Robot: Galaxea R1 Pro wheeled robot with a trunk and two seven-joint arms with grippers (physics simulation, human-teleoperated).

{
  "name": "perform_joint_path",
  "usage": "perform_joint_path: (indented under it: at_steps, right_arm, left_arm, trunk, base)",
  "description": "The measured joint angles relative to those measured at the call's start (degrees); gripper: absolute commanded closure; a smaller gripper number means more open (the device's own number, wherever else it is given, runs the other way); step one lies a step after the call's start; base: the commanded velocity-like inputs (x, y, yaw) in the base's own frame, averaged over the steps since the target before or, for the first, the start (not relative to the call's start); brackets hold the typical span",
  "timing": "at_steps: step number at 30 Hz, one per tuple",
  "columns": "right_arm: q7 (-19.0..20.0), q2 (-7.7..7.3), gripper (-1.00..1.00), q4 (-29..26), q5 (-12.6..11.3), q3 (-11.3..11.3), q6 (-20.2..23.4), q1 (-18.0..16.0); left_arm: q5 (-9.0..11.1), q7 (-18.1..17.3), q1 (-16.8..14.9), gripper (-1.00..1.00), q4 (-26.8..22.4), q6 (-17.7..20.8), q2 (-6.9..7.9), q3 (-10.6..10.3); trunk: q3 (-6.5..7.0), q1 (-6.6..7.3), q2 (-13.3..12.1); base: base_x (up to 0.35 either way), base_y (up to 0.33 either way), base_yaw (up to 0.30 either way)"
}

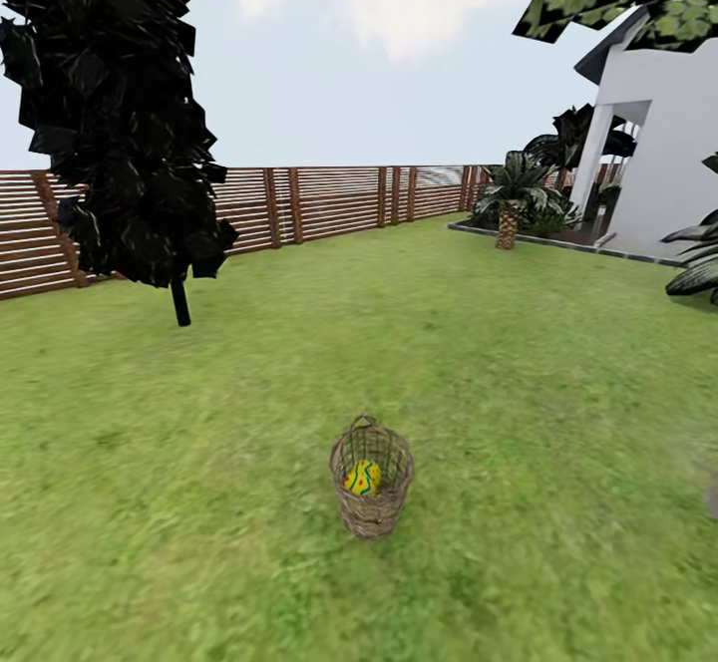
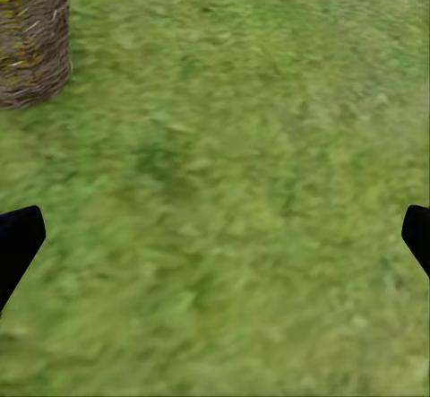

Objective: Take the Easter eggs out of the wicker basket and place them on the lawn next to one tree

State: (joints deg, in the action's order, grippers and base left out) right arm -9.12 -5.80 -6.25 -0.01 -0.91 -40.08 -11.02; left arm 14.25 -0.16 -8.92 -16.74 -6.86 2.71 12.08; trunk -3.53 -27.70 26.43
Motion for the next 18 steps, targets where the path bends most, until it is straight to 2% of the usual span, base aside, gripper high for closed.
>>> perform_joint_path:
  at_steps: [18]
  right_arm:
    - [0.0,0.0,-1.0,0.0,0.0,0.0,0.0,0.0]
  left_arm:
    - [0.0,0.0,0.0,-1.0,0.0,0.0,0.05,0.0]
  trunk:
    - [0.0,0.0,0.0]
  base:
    - [0.335,0.002,0.0]
